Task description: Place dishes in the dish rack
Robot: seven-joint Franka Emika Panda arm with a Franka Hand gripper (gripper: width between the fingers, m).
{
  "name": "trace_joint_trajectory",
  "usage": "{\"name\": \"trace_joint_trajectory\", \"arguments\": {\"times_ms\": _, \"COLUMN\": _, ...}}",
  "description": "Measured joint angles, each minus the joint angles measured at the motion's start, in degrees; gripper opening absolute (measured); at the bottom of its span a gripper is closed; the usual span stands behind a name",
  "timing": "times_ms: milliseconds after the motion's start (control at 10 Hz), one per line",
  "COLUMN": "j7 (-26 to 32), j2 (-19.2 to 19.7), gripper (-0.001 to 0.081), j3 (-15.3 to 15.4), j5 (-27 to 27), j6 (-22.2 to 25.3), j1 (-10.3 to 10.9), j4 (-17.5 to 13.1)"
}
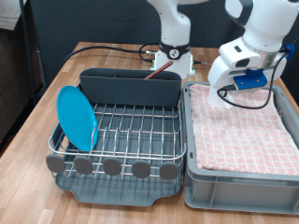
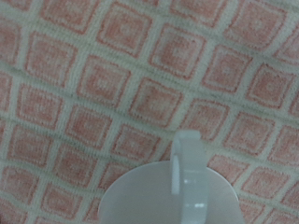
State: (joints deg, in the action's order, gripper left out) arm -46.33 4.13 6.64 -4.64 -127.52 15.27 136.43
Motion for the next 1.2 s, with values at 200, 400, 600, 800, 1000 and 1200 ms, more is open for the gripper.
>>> {"name": "trace_joint_trajectory", "arguments": {"times_ms": 200, "j7": 0.02, "j2": 0.32, "gripper": 0.0802, "j3": -0.54, "j5": 0.03, "j6": -0.92, "j1": -0.02, "j4": 0.71}}
{"name": "trace_joint_trajectory", "arguments": {"times_ms": 400, "j7": 0.14, "j2": 0.84, "gripper": 0.0802, "j3": -0.87, "j5": 0.15, "j6": -1.73, "j1": -0.03, "j4": 1.10}}
{"name": "trace_joint_trajectory", "arguments": {"times_ms": 600, "j7": 0.17, "j2": 1.44, "gripper": 0.0802, "j3": -0.99, "j5": 0.21, "j6": -2.49, "j1": -0.03, "j4": 1.30}}
{"name": "trace_joint_trajectory", "arguments": {"times_ms": 800, "j7": 0.15, "j2": 1.74, "gripper": 0.0802, "j3": -1.15, "j5": 0.96, "j6": -3.46, "j1": -0.03, "j4": 1.88}}
{"name": "trace_joint_trajectory", "arguments": {"times_ms": 1000, "j7": 0.15, "j2": 1.92, "gripper": 0.0799, "j3": -1.35, "j5": 2.16, "j6": -4.30, "j1": -0.03, "j4": 2.50}}
{"name": "trace_joint_trajectory", "arguments": {"times_ms": 1200, "j7": 0.15, "j2": 1.97, "gripper": 0.0592, "j3": -1.42, "j5": 2.25, "j6": -4.98, "j1": -0.03, "j4": 2.91}}
